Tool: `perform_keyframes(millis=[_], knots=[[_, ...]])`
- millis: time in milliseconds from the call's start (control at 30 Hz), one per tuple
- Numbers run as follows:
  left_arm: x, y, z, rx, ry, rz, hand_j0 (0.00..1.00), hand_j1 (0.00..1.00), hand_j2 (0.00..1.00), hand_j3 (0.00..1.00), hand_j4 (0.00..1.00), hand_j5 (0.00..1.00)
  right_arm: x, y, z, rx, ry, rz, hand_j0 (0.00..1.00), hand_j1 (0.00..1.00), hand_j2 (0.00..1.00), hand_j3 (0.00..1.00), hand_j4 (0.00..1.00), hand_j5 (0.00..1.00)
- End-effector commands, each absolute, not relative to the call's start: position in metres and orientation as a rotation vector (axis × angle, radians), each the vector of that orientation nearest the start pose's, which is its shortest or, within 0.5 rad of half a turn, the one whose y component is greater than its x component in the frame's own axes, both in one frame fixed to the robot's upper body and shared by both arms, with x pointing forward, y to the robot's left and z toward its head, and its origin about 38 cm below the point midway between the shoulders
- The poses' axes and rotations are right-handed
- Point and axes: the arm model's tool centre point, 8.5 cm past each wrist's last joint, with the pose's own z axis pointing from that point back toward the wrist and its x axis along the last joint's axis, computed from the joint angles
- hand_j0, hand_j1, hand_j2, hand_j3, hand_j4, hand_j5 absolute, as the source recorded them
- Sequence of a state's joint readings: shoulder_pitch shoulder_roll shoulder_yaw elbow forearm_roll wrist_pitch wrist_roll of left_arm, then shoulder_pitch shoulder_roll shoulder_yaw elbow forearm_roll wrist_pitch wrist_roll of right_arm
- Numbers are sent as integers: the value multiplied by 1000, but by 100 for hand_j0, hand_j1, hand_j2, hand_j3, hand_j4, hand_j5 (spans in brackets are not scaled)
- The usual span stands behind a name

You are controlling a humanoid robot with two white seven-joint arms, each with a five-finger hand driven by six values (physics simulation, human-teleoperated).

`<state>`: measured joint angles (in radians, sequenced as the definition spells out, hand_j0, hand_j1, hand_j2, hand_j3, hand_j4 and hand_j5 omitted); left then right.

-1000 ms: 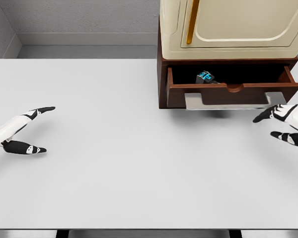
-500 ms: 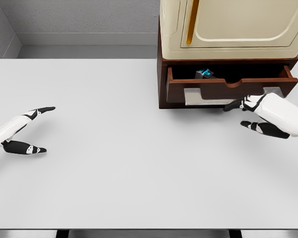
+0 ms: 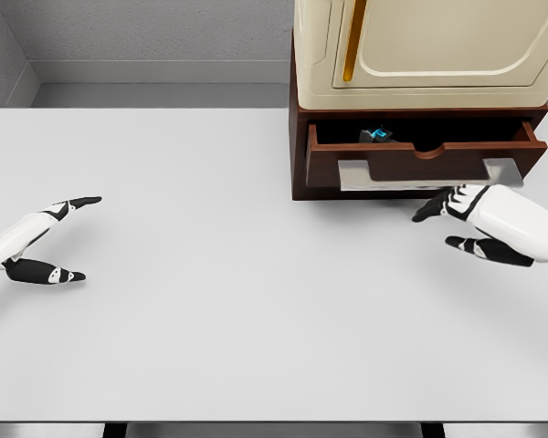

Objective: Put the switch into the drawer with left arm, and close the drawer with right arm

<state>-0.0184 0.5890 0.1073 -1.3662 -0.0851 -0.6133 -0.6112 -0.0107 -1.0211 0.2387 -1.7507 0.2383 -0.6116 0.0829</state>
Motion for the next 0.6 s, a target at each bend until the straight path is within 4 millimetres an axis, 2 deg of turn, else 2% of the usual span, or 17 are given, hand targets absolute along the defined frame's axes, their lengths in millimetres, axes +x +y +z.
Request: perform_keyframes(millis=[0,200,333,567], knots=[[344,412,118,192,-1586,-1198,100,100,100,100,100,100,326,-355,205,-368,-1772,1644,69,69,69,69,69,69],[344,411,120,193,-1590,-1207,100,100,100,100,100,100,330,-350,200,-354,-1777,1638,70,70,70,70,70,70],[344,412,119,194,-1587,-1203,100,100,100,100,100,100,340,-341,203,-349,-1808,1636,70,70,70,70,70,70],[344,410,120,193,-1594,-1205,100,100,100,100,100,100,349,-342,209,-371,-1821,1631,71,71,71,71,71,71]])
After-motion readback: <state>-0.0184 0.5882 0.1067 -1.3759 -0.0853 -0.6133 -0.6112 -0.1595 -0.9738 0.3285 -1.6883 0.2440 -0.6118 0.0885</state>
